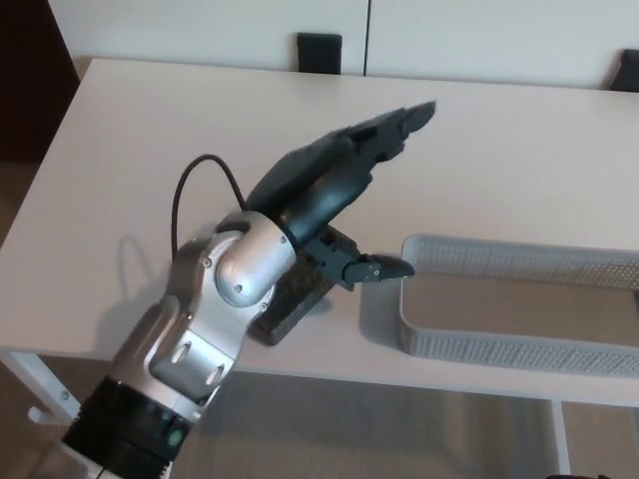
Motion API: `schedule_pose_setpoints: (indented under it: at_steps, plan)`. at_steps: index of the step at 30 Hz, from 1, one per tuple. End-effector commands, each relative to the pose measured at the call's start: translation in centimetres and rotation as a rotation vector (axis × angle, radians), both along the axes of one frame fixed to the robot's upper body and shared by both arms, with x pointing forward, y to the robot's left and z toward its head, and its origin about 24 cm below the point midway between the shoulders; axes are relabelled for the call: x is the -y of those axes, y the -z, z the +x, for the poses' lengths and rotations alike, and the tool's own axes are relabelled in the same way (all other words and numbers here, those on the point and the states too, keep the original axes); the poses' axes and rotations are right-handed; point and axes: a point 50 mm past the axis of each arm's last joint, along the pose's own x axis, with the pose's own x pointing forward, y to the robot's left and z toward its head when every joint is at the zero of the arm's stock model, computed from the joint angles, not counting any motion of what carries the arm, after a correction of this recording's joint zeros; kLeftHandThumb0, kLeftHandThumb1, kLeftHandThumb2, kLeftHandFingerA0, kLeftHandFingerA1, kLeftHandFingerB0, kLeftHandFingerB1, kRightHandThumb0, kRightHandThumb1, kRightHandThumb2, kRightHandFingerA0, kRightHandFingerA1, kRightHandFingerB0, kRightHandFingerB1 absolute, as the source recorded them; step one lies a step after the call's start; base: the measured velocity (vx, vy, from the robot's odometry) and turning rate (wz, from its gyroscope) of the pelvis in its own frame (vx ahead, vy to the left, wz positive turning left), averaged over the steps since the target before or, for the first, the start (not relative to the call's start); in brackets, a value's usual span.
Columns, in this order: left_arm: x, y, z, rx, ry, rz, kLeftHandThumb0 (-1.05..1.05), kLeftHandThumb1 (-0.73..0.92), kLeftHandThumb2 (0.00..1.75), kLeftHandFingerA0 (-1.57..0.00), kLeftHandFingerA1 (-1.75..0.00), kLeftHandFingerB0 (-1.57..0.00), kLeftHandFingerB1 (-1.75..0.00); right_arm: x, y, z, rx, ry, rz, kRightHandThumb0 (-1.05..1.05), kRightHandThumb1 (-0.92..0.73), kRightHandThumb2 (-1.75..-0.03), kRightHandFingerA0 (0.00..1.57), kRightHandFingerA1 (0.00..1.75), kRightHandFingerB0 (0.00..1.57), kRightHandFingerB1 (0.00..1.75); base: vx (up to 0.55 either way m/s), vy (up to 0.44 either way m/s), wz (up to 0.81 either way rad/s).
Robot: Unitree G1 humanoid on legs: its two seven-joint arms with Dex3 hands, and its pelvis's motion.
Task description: The robot walks towards a desk on which an eraser is kept on the left hand side and a container is kept on the right hand side. The robot picks up the eraser using its left hand and places it in the container.
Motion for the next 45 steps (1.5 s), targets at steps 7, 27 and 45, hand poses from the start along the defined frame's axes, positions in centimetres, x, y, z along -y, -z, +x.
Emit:
schedule_pose_setpoints:
  at_steps: [7,27,45]
  plan:
    - [-6.0,3.9,2.4,-0.122,-0.562,0.351,-0.59,0.37,0.7,0.0,0.0,-0.02,-0.07,0.4,-1.2,0.5,0.067,-0.107,-0.09,-0.2,-0.44,-0.88,0.33,0.58,0.1,0.49,0.0,0.0,0.0]
    - [-3.1,3.2,1.0,-0.068,-0.495,0.382,-0.54,0.36,0.73,0.0,-0.14,-0.01,-0.17,0.2,-1.4,0.2,0.063,-0.142,-0.107,-0.2,-0.45,-0.89,0.32,0.58,0.09,0.49,0.0,0.0,0.0]
    - [-2.5,5.7,-0.2,-0.195,-0.497,0.373,-0.58,0.37,0.7,0.0,0.0,-0.05,-0.1,0.4,-1.3,0.2,0.069,-0.147,-0.108,-0.21,-0.44,-0.88,0.33,0.58,0.09,0.48,0.0,0.0,0.0]
